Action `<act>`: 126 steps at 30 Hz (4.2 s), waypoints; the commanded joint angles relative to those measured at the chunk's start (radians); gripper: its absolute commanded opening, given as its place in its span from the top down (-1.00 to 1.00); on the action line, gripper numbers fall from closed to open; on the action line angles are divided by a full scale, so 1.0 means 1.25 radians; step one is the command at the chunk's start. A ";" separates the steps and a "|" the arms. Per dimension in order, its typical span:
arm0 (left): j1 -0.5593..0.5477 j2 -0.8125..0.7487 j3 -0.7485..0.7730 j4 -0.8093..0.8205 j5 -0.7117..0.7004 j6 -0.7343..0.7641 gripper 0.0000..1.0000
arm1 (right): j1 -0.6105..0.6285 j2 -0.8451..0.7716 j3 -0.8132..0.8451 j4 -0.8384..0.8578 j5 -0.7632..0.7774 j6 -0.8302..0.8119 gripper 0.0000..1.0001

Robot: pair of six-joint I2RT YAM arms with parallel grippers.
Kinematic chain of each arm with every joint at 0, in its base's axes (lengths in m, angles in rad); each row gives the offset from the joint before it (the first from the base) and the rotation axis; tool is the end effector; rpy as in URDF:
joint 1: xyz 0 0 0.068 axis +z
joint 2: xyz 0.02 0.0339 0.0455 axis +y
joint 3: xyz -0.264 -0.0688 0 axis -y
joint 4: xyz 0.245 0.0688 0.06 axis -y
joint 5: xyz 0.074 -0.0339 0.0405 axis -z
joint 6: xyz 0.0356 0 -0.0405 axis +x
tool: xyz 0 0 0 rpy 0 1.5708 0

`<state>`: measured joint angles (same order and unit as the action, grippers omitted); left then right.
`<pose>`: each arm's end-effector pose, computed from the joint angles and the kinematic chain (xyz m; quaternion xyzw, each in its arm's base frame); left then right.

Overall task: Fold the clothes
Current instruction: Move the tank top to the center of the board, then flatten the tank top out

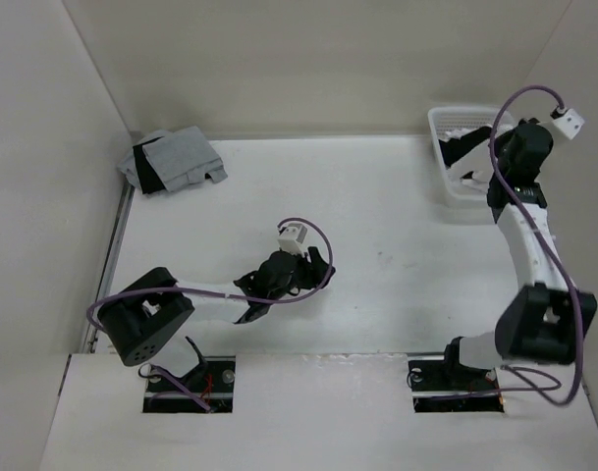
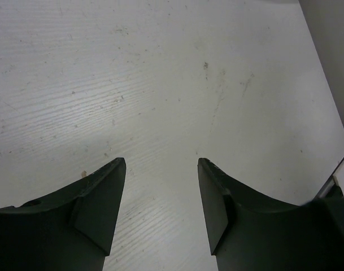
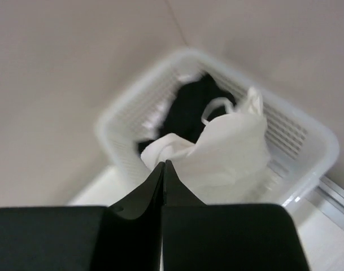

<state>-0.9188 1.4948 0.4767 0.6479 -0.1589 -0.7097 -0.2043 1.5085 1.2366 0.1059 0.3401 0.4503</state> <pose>0.1752 -0.2203 0.1602 0.0413 0.8228 -0.3645 0.4341 0.3518 -0.0850 0.3512 0.3454 0.6772 -0.0501 0.6478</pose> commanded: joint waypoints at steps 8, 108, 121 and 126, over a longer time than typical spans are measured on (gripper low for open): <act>0.102 -0.213 -0.066 0.011 0.008 -0.047 -0.03 | 0.381 -0.429 0.055 0.010 0.007 0.019 1.00; -0.374 0.016 0.141 -0.695 -0.248 -0.364 0.33 | 0.927 -0.691 -0.729 -0.049 -0.214 0.258 0.95; -0.433 0.173 0.233 -0.897 -0.311 -0.389 0.76 | 0.829 -0.772 -0.749 -0.018 -0.271 0.232 0.94; -0.446 0.186 0.225 -0.922 -0.337 -0.420 1.00 | 0.816 -0.770 -0.750 -0.009 -0.281 0.230 0.94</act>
<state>-1.4666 1.6512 0.8230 -0.3023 -0.6338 -1.1976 0.8291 0.5503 0.3038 0.0238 0.0154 0.7551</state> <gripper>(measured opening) 0.013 0.029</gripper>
